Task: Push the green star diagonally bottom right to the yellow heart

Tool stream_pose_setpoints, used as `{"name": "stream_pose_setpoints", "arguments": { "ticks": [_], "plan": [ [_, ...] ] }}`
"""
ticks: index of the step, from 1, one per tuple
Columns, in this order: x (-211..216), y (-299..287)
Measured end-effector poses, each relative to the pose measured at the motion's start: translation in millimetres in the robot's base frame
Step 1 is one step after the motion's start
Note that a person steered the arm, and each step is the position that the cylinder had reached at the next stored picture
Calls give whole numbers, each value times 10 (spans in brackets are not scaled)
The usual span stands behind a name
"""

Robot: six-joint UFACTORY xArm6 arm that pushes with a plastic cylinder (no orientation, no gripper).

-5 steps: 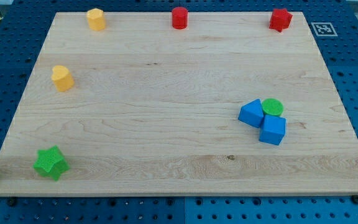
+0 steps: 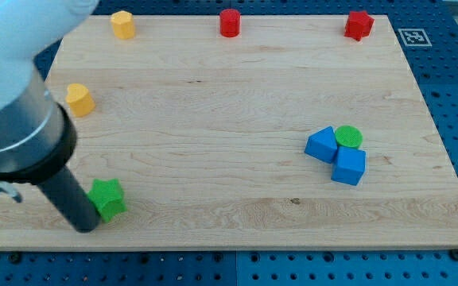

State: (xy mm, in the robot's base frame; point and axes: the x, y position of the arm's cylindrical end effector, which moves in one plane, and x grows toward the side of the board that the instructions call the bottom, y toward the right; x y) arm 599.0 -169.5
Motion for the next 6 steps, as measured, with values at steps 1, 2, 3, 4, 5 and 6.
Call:
{"name": "stream_pose_setpoints", "arguments": {
  "ticks": [1, 2, 3, 4, 5, 6],
  "plan": [
    [-49, 147],
    [-181, 179],
    [-412, 159],
    [-606, 159],
    [-780, 159],
    [-961, 159]
  ]
}}
